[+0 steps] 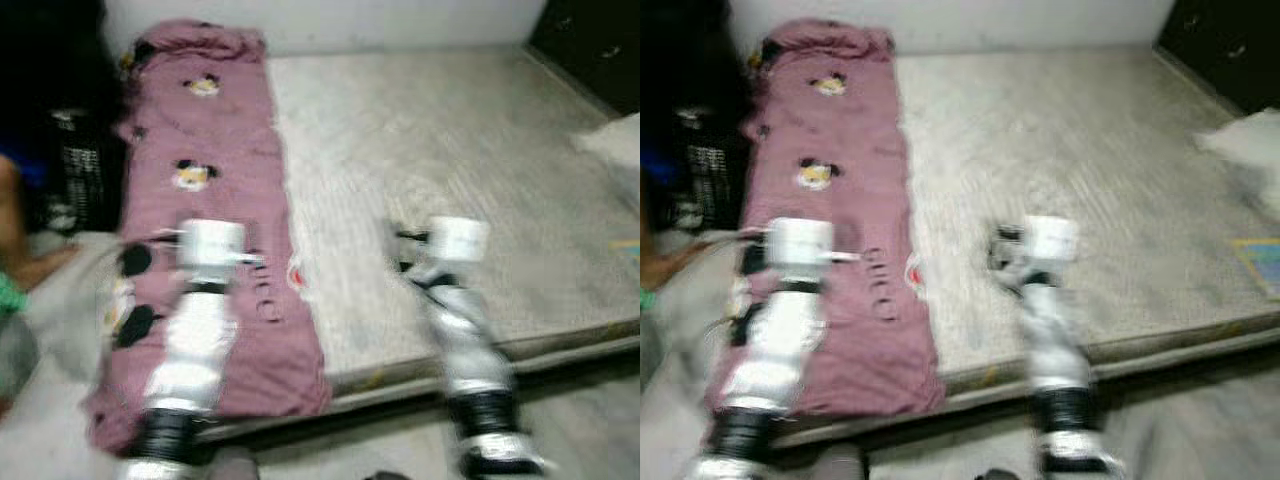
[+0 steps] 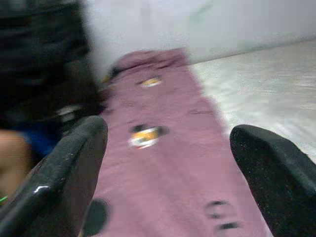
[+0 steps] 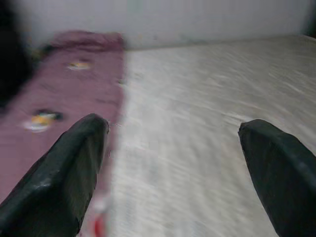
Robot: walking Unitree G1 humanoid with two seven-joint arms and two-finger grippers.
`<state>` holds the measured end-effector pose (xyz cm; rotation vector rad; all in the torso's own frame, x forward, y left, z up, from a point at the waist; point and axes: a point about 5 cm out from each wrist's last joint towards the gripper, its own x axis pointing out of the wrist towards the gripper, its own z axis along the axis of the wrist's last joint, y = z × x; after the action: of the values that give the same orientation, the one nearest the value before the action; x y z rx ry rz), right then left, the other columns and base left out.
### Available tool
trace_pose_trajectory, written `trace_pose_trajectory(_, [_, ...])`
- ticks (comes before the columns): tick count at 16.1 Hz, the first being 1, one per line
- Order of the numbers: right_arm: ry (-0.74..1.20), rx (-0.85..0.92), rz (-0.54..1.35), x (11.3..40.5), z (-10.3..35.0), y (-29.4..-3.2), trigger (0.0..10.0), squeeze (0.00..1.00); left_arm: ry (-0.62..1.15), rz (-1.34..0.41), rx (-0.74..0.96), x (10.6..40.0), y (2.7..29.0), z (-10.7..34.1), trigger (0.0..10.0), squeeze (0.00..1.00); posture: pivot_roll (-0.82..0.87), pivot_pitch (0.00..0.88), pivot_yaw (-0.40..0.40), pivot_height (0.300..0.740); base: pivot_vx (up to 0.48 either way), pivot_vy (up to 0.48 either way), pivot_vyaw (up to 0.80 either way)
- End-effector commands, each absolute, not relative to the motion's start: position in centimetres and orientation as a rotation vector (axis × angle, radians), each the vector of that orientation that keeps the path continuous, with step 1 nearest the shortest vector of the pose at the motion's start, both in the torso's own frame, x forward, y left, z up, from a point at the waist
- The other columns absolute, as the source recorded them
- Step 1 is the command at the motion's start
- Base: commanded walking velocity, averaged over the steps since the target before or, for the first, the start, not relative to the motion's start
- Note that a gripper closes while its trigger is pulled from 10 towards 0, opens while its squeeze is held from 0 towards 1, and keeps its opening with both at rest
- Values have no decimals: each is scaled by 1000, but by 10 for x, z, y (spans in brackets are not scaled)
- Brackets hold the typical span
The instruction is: Clean up the room
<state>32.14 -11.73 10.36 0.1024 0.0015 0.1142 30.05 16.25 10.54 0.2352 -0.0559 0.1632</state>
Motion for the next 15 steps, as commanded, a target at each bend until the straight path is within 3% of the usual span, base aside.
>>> trace_pose_trajectory(1, [6,86,120,322,104,-119,10000,0,-25,167,209,297,160,99,10000,0,87,0,-20,740,0,0,0])
trace_pose_trajectory(15, [43,60,150,326,98,-111,10000,0,-14,81,147,292,145,97,10000,0,104,0,-34,740,0,0,0])
